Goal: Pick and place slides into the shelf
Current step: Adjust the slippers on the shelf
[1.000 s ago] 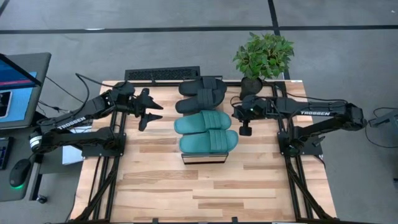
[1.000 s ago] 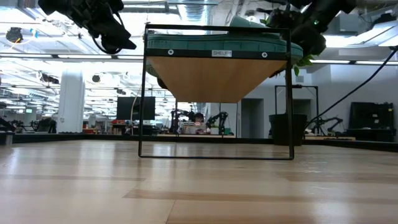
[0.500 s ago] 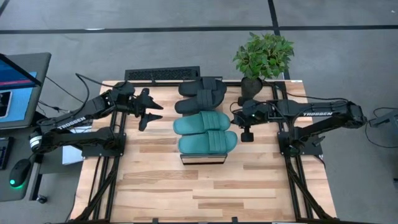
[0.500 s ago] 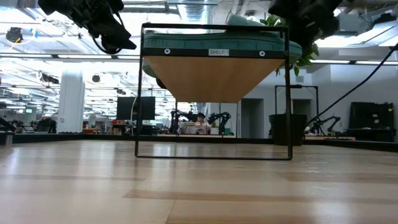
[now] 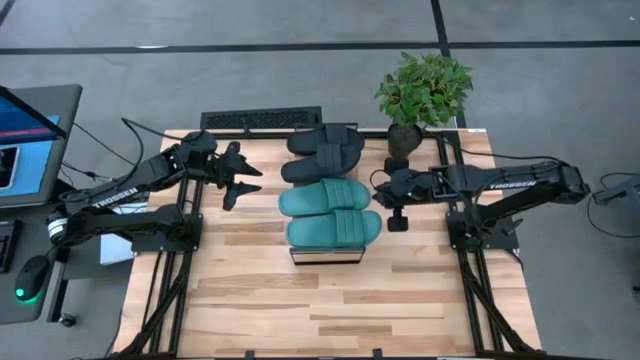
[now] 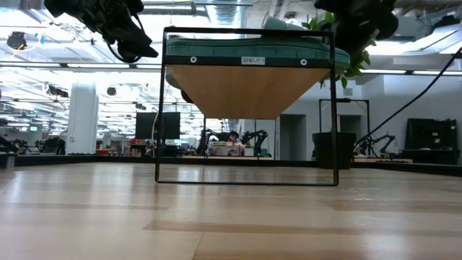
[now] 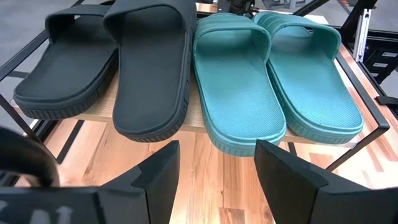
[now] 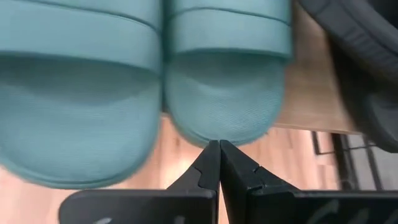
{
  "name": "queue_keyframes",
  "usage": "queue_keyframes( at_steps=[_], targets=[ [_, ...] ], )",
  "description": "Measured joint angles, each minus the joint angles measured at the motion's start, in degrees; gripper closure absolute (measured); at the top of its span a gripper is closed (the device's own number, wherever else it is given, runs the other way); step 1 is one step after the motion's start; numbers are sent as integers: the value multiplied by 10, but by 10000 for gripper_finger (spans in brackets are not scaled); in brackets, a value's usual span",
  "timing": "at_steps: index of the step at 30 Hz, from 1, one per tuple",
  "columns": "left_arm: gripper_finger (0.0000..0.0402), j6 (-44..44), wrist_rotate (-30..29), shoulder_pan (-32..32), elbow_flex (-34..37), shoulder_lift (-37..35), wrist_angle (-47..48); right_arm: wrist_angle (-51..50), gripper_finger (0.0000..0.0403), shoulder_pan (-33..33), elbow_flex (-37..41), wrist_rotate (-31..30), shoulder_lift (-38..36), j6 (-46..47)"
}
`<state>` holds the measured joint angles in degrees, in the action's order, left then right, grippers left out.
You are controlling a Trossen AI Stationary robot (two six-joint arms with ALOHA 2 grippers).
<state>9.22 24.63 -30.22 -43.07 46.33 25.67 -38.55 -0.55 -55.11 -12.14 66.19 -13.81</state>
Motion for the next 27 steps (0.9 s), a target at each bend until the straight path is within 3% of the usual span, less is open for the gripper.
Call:
queue_keyframes(
  at_steps=[12,27],
  targets=[
    [207,0,0,0,0,0,1,13,403,77,0,3,6,-69],
    [207,0,0,0,0,0,1,26,403,89,0,103,6,-87]
  ],
)
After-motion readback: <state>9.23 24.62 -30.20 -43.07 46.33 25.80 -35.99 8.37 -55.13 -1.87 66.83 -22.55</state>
